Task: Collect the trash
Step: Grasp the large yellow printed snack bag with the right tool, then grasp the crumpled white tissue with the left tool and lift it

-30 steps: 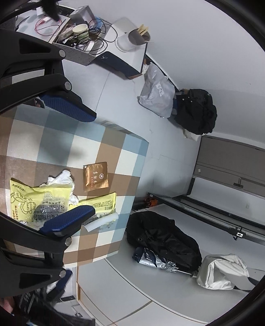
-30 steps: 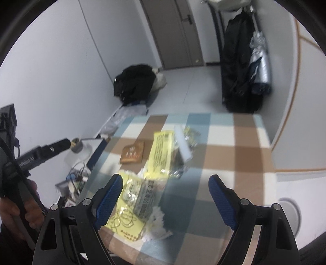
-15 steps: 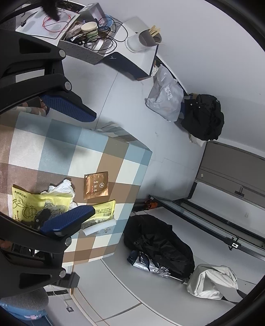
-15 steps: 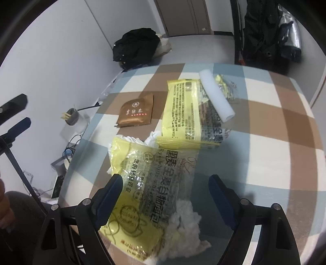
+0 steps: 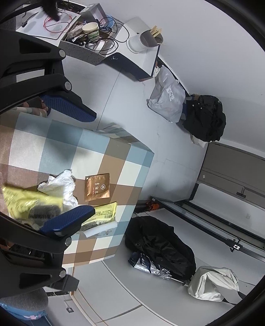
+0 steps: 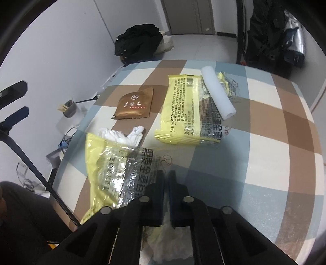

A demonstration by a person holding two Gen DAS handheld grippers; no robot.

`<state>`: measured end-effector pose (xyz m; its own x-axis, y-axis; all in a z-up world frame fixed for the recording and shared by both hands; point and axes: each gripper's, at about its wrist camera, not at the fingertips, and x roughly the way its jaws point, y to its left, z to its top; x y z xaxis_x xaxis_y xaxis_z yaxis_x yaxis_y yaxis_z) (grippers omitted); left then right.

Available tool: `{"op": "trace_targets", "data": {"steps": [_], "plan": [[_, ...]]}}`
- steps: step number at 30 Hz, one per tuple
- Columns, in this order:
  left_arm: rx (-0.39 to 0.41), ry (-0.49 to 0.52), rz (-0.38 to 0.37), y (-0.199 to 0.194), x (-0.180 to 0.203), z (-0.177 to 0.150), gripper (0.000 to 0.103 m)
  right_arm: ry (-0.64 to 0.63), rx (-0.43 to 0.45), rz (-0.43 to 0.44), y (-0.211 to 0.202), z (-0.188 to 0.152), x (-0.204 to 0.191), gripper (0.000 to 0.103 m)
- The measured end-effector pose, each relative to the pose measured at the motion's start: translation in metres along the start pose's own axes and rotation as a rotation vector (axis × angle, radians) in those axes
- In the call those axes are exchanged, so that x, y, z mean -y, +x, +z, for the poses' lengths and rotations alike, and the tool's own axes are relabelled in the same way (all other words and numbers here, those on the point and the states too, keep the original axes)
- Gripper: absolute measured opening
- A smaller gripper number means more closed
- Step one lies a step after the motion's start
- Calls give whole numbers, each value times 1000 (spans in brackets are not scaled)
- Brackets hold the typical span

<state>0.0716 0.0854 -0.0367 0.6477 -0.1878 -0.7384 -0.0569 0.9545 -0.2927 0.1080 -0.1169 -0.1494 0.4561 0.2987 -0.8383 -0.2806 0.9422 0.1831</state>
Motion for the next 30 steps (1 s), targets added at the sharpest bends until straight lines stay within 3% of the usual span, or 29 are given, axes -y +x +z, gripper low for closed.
{"op": "trace_targets", "data": {"steps": [14, 22, 30], "plan": [[-30, 9, 45, 13, 1, -3, 81, 52, 170, 54, -55, 26, 14, 0], [-155, 42, 28, 40, 12, -14, 81, 101, 256, 36, -95, 34, 50, 0], [-304, 155, 19, 78, 48, -31, 81, 127, 300, 11, -119, 29, 86, 0]]}}
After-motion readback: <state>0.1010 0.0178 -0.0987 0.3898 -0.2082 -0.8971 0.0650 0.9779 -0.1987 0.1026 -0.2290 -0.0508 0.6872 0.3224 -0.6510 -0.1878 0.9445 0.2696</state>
